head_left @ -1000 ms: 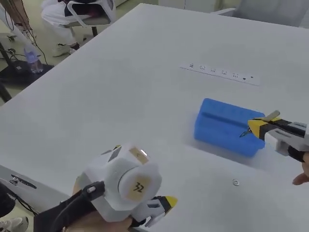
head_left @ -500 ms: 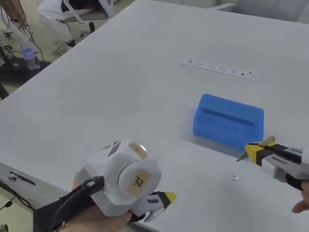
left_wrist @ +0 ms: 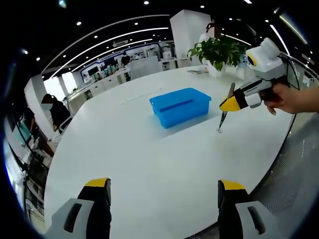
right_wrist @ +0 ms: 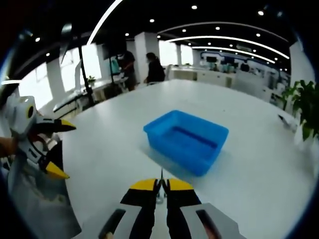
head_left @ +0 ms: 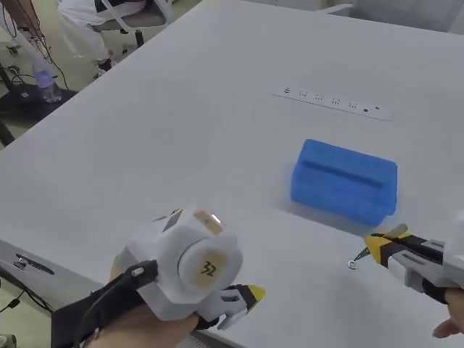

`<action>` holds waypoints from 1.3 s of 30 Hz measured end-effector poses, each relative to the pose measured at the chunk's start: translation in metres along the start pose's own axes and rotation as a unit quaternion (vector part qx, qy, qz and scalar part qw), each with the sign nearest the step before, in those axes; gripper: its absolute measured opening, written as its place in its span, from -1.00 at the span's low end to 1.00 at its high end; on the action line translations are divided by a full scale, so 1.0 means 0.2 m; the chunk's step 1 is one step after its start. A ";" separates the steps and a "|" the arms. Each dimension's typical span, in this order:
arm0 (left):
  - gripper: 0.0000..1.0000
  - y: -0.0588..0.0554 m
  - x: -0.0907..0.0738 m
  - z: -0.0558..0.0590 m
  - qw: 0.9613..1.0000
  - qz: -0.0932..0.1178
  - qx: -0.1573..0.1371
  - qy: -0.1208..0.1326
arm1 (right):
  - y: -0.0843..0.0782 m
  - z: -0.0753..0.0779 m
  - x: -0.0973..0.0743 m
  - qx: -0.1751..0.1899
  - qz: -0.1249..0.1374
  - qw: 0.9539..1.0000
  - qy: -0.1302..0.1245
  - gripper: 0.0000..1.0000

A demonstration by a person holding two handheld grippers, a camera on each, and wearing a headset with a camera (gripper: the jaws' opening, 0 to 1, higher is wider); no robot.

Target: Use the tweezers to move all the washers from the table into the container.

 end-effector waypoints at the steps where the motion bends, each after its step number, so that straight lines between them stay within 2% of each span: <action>1: 0.81 0.00 0.00 0.00 1.000 -0.002 0.001 0.000 | 0.00 0.00 0.00 -0.002 -0.002 1.000 0.000 -0.93; 6: 0.81 0.00 0.00 0.00 1.000 -0.002 0.002 -0.001 | -0.03 0.01 0.02 -0.016 -0.012 1.000 -0.003 -0.94; 12: 0.81 0.00 0.01 0.00 1.000 0.000 0.002 -0.004 | -0.04 0.03 0.02 -0.024 -0.006 1.000 -0.005 -0.93; 16: 0.81 0.00 0.01 0.01 1.000 -0.002 0.005 -0.004 | -0.04 0.04 0.03 -0.039 -0.006 0.999 -0.007 -0.94; 20: 0.81 0.00 0.00 0.01 1.000 -0.003 0.007 -0.004 | -0.03 0.04 0.04 -0.029 -0.011 1.000 -0.002 -0.96; 27: 0.81 0.00 0.00 0.01 1.000 -0.003 0.004 -0.002 | -0.02 0.04 0.04 -0.043 -0.018 0.999 -0.008 -0.96; 34: 0.81 0.00 0.01 0.00 1.000 -0.004 0.004 -0.002 | 0.02 0.06 0.02 -0.021 -0.015 1.000 -0.003 -0.97; 39: 0.81 0.00 0.00 0.01 1.000 -0.002 0.004 -0.002 | 0.10 0.06 -0.02 -0.012 0.007 1.000 -0.001 -0.97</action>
Point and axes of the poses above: the centre of the closed fingertips' face, and the gripper's own axes: x roughly forward along the fingers, z roughly to its right, y roughly out of its top, the point moved 10 cm from there along -x, roughly backward along the fingers, and after that the axes turned 2 degrees about -z, right-handed, at the moved point
